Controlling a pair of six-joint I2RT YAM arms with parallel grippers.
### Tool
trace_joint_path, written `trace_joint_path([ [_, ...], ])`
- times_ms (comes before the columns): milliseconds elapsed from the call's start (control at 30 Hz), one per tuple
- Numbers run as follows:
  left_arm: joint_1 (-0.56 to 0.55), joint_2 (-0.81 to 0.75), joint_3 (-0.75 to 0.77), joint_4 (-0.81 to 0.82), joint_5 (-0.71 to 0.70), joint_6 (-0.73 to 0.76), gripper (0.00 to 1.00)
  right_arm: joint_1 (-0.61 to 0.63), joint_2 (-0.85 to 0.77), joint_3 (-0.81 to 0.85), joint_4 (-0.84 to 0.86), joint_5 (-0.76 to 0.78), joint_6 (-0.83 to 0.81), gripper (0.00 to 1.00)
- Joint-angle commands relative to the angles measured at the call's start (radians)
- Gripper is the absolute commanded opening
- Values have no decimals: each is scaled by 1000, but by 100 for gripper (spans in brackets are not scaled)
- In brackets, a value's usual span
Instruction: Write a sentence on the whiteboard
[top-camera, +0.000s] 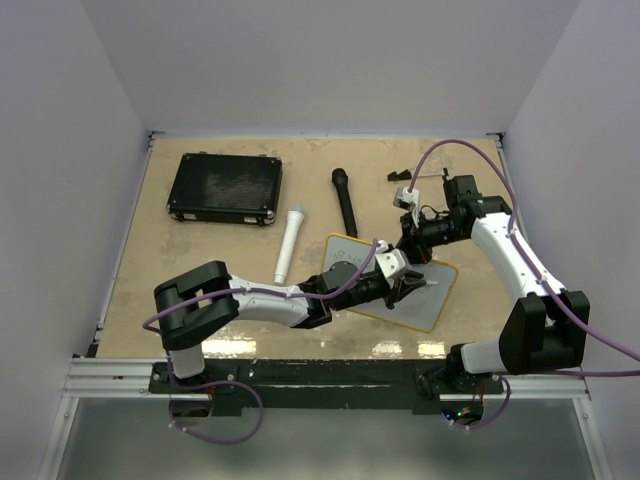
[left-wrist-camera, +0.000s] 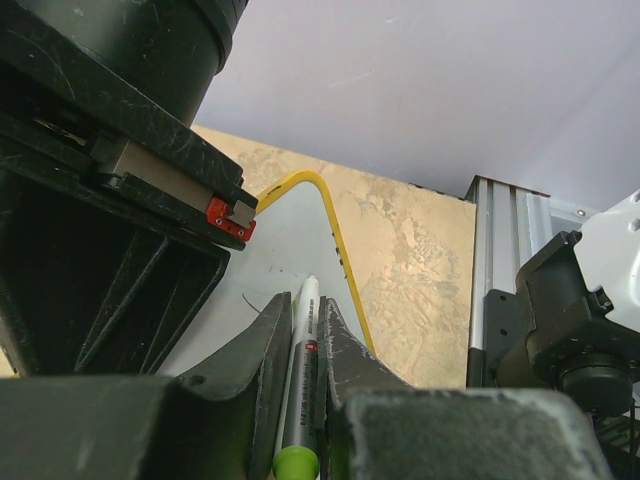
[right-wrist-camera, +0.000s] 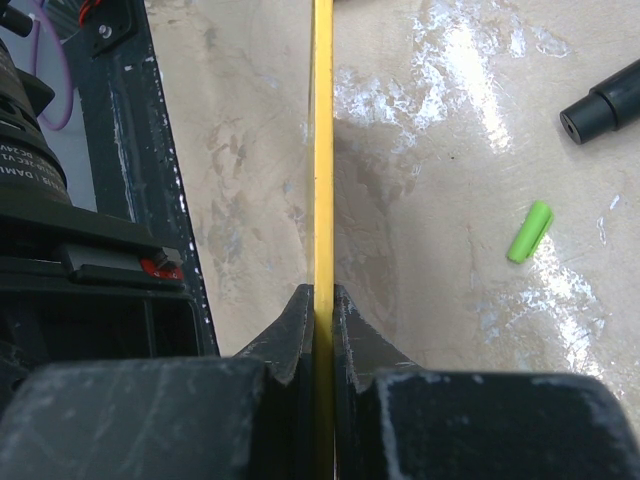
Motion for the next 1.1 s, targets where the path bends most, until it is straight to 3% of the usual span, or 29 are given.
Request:
trace_joint_path([
  [0, 29, -24, 25, 23, -58, 17, 0, -3, -16, 10, 0, -48, -71, 0],
  [1067, 41, -57, -44, -33, -15, 12, 0, -3, -9, 6, 13, -47, -64, 0],
])
